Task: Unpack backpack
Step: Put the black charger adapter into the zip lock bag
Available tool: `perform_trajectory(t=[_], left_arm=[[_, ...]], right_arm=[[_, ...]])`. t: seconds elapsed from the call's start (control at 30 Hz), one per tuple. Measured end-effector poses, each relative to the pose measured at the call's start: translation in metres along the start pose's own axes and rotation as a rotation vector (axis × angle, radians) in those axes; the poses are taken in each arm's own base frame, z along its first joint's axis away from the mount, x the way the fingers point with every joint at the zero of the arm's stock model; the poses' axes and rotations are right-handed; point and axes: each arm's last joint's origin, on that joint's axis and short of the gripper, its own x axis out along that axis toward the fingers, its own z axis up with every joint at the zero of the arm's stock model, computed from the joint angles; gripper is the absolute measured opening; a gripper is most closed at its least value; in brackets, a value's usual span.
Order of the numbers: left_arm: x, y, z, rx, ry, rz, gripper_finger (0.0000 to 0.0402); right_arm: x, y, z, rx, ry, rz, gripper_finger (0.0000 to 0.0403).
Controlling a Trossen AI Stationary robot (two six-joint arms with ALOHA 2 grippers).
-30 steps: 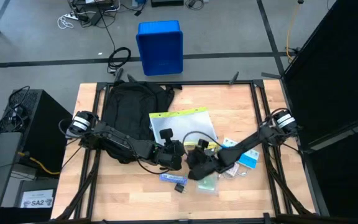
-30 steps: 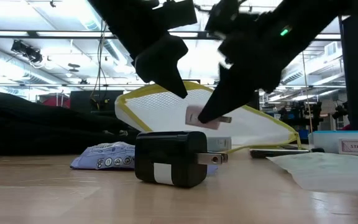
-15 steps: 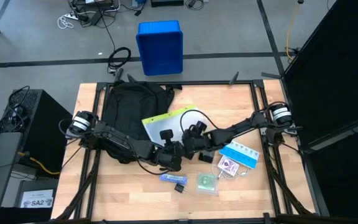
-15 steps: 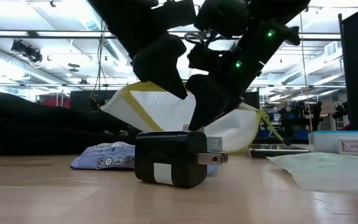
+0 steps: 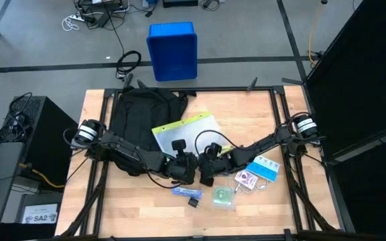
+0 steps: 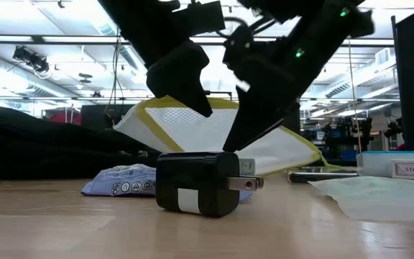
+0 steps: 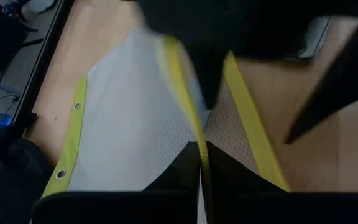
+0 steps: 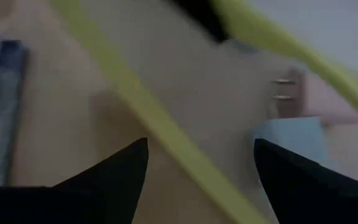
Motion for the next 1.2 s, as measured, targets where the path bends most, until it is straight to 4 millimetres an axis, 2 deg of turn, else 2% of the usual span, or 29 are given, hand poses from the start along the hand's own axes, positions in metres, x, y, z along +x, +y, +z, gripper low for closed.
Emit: perform_trajectory(t=[0.13, 0.27, 0.37, 0.53, 0.77, 1.2], left_arm=[[0.0, 0.0, 0.0, 0.001, 0.002, 0.001, 0.0], [0.0, 0.0, 0.0, 0.002, 0.003, 0.002, 0.0], [0.0, 0.0, -0.001, 0.004, 0.006, 0.002, 0.0], [0.0, 0.0, -0.001, 0.005, 0.011, 0.003, 0.0], [0.0, 0.0, -0.002, 0.008, 0.018, -0.007, 0.0], [0.0, 0.0, -0.002, 0.006, 0.018, -0.012, 0.0]], right_arm=[[-0.013, 0.024, 0.0, 0.068, -0.039, 0.184, 0.0248], [-0.029, 0.054, -0.005, 0.008, -0.11, 0.341, 0.0236], [-0.038, 0.072, -0.013, -0.082, -0.175, 0.361, 0.0228], [-0.038, 0.094, -0.025, -0.155, -0.257, 0.371, 0.0222], [-0.015, 0.103, -0.038, -0.22, -0.287, 0.377, 0.0243], [-0.015, 0.105, -0.036, -0.125, -0.289, 0.423, 0.031]])
